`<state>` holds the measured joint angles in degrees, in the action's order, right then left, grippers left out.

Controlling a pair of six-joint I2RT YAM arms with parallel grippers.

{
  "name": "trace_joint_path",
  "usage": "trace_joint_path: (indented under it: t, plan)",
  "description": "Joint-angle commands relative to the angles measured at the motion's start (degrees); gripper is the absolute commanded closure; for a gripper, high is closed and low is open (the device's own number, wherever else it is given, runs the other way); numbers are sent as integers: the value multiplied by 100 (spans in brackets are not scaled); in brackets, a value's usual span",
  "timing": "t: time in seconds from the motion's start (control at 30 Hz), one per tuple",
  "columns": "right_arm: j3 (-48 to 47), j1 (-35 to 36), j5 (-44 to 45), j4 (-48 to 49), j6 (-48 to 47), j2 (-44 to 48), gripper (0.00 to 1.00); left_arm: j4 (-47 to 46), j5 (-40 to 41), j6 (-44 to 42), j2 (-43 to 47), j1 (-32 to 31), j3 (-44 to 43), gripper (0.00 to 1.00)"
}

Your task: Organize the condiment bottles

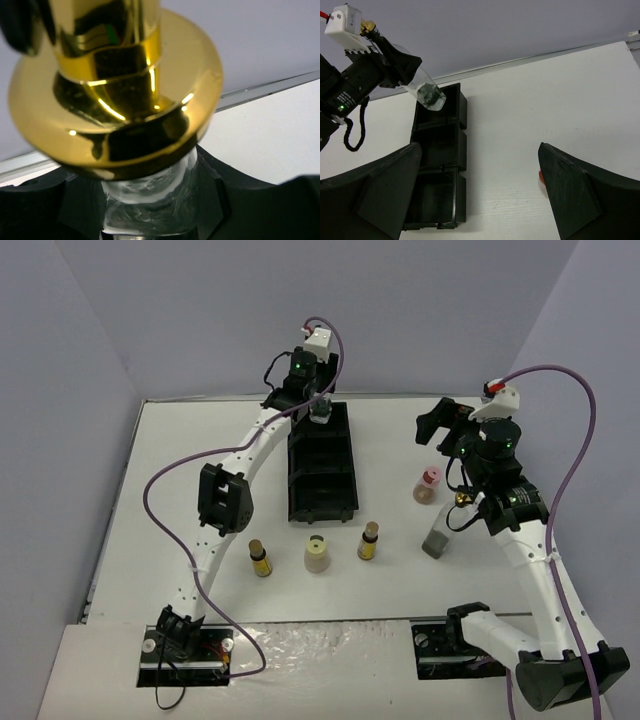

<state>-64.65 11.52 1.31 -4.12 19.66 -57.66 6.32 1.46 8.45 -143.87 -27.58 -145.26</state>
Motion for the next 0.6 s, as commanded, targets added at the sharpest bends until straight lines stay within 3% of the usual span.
trace_joint_path:
  t: [0.0, 0.57]
  plan:
    - [147, 106, 80, 713, 69, -43, 0, -1349, -146, 103, 330, -218, -125, 100]
    - [374, 210, 151, 781, 3, 19, 0, -1756, -76, 105, 219, -459, 400, 100]
